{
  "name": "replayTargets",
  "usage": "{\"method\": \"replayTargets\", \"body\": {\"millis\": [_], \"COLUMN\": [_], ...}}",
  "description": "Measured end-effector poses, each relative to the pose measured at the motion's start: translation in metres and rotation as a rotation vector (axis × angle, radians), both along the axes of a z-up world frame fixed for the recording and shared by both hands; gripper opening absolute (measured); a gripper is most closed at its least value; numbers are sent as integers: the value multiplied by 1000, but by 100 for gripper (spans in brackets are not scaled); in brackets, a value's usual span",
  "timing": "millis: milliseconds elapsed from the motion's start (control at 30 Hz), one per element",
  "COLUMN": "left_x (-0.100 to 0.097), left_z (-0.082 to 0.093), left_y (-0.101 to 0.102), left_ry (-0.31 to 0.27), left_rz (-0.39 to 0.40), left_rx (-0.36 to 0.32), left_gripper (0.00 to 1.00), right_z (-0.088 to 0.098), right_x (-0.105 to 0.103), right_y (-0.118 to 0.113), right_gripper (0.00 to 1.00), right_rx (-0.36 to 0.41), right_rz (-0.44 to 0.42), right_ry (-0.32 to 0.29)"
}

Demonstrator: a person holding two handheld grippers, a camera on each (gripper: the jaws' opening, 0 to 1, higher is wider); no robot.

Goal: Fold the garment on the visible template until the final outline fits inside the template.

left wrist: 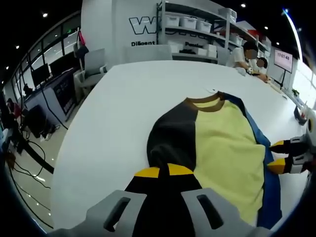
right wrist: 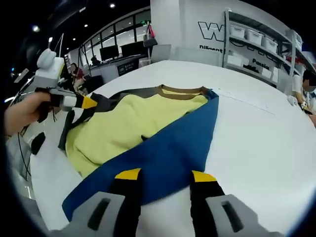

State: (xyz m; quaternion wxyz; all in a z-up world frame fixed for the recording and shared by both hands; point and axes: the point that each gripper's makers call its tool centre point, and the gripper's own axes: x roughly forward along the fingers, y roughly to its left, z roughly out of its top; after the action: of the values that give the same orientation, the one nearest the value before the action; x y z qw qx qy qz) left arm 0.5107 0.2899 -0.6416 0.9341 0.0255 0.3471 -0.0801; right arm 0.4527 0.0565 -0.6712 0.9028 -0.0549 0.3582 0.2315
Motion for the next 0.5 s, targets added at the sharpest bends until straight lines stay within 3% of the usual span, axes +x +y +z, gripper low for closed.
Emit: {"method": "replayTargets", "body": {"millis": [100, 233, 300, 500], "left_x": [0, 0, 0, 0], "left_z": [0, 0, 0, 0], "left_y": [0, 0, 0, 2], "left_ry": [-1, 0, 1, 1], "left_rz": [-1, 0, 2, 3], "left_rx": [-1, 1, 1, 1], "left_gripper": [3, 3, 3, 3], "right_z": [0, -4, -4, -2], "right_x": [-6, -6, -7, -11], "right_y": [4, 1, 3, 3], "right_gripper": [45, 38, 35, 0], "right_rx": [-7, -102, -90, -116], "right_rz": [15, 54, 50, 68], "right_ry": [1, -39, -40, -58]}}
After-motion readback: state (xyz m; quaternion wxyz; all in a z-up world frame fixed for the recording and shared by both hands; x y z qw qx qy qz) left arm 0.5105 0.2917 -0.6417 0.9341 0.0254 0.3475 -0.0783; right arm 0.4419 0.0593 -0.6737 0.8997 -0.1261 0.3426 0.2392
